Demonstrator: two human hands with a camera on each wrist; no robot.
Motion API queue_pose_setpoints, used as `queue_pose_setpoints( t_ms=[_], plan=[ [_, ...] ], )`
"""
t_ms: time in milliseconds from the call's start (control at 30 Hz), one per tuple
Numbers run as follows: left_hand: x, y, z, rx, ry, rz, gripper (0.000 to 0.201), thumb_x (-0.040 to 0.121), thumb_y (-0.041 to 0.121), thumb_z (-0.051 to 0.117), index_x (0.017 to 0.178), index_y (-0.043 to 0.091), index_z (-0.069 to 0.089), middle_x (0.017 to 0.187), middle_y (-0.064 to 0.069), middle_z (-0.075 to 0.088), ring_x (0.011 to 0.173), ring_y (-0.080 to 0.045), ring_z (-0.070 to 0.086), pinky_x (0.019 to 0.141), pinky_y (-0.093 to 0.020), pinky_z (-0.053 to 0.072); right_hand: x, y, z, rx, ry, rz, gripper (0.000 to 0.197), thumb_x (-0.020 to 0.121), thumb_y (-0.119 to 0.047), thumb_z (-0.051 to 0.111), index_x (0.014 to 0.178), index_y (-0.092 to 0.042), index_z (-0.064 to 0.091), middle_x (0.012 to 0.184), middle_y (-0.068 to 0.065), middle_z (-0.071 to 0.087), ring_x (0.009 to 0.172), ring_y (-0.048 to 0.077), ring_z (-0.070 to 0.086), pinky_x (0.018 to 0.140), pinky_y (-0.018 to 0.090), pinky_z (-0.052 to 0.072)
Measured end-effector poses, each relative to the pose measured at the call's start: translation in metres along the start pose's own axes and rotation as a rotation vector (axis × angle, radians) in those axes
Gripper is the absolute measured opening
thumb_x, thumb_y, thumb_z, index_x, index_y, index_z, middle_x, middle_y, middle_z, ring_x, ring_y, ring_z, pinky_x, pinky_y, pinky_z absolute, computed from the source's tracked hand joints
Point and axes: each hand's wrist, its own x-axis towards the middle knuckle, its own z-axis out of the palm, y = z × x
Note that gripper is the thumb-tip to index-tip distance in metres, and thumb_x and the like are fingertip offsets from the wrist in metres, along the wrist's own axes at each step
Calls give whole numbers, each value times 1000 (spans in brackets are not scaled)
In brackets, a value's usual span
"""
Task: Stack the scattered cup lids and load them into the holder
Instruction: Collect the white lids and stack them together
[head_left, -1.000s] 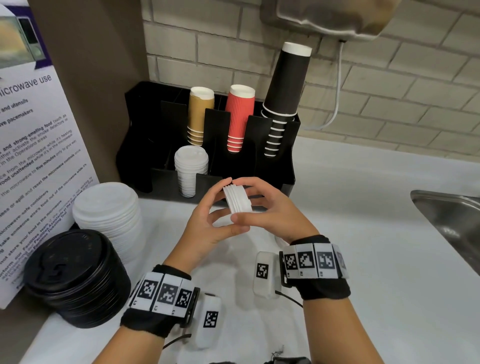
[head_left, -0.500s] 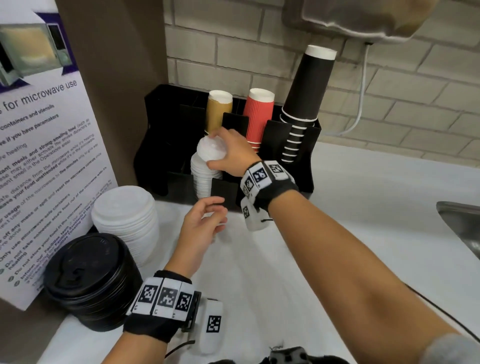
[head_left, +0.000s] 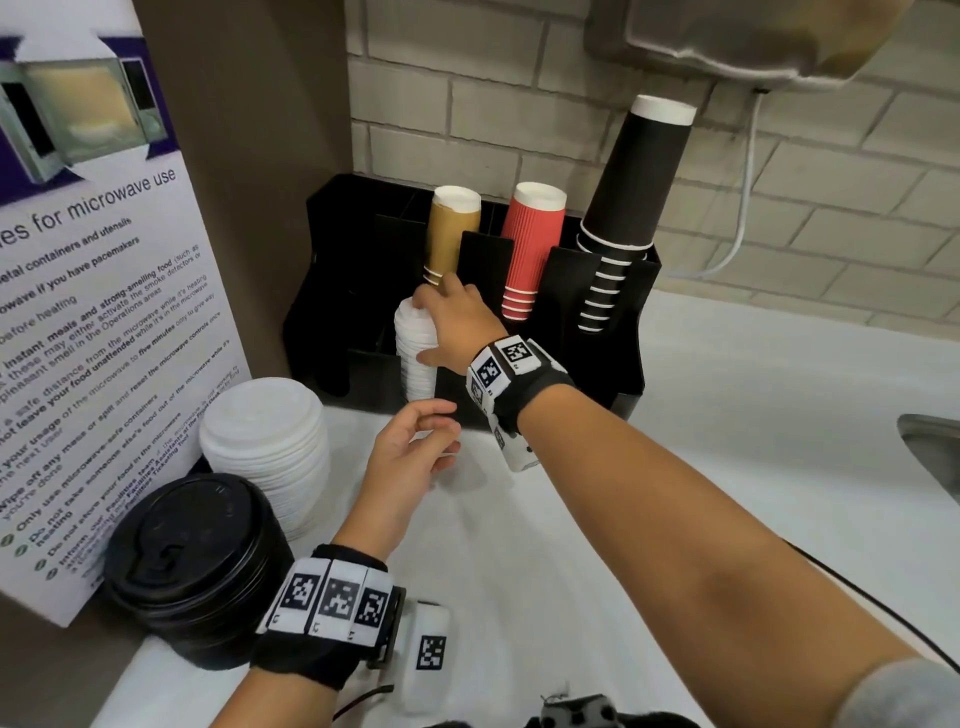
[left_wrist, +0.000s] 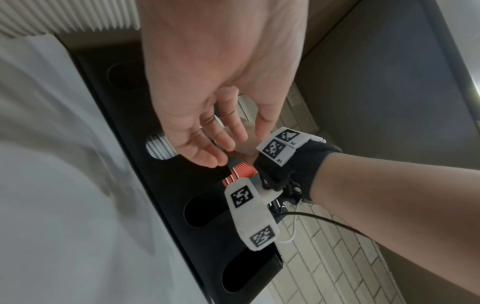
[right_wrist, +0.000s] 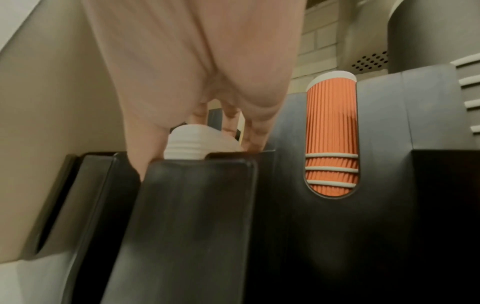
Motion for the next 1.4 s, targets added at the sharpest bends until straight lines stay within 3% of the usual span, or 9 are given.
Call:
queue_pose_setpoints(
  t_ms=[267, 367, 500, 633, 800, 933, 1033, 1233, 1400],
  plan=[
    [-3, -1, 2, -8, -6, -6, 18, 94, 10, 60, 101, 24, 68, 79, 13, 67, 81, -13, 65, 71, -20, 51, -10, -6, 4, -97, 54, 23, 70, 82, -32, 73, 140, -15, 38, 139, 12, 35, 119, 32, 43, 93, 41, 46],
    [-4, 0, 2, -5, -9, 4, 18, 94, 10, 60, 101, 24, 68, 81, 11, 67, 81, -12, 66, 71, -20, 52, -28, -1, -13, 163, 217, 85, 71, 79, -39, 74, 138, -14, 43, 131, 12, 42, 117, 30, 46, 96, 40, 43],
    [-6, 0, 3, -21, -18, 12, 18, 94, 8, 59, 100, 23, 67, 81, 11, 65, 78, -10, 64, 70, -19, 51, -79, 34, -44, 529, 443, 323, 47, 84, -31, 70, 124, -10, 55, 116, 13, 56, 106, 25, 56, 86, 27, 43],
    [-9, -1, 6, -26, -44, 10, 17, 94, 10, 60, 100, 24, 67, 85, 8, 64, 79, -10, 65, 72, -21, 51, -152, 82, -50, 533, 151, 657, 39, 92, -30, 59, 125, -12, 54, 111, 9, 61, 100, 23, 56, 80, 26, 38],
    [-12, -3, 9, -26, -63, 6, 18, 94, 9, 59, 100, 25, 67, 87, 7, 64, 79, -11, 65, 70, -20, 51, -214, 103, -23, 374, -65, 898, 58, 85, -40, 68, 134, -18, 49, 135, 10, 52, 118, 27, 53, 88, 30, 40],
    [-15, -4, 14, -23, -80, -2, 19, 94, 10, 60, 98, 26, 68, 87, 9, 65, 79, -10, 65, 69, -19, 51, -224, 104, -3, 352, -262, 904, 86, 69, -41, 81, 142, -30, 38, 136, 8, 47, 122, 29, 50, 97, 36, 44],
    [-18, -5, 14, -21, -83, -10, 18, 94, 11, 60, 98, 27, 69, 86, 11, 65, 79, -9, 66, 69, -19, 51, -220, 107, 4, 352, -300, 887, 92, 63, -37, 85, 141, -32, 37, 132, 5, 48, 116, 28, 52, 87, 34, 44],
    [-22, -3, 14, -14, -71, -19, 21, 94, 11, 60, 95, 30, 69, 87, 9, 64, 79, -10, 66, 73, -22, 51, -215, 109, 10, 283, -331, 839, 76, 63, -29, 83, 129, -25, 44, 103, 1, 52, 90, 25, 55, 69, 31, 44],
    [-25, 3, 17, -2, -83, -5, 20, 93, 12, 62, 95, 31, 69, 83, 14, 65, 83, -13, 65, 75, -23, 50, -216, 108, -8, 270, -247, 829, 72, 65, -32, 81, 126, -30, 44, 109, 5, 54, 99, 29, 56, 83, 40, 51]
  ],
)
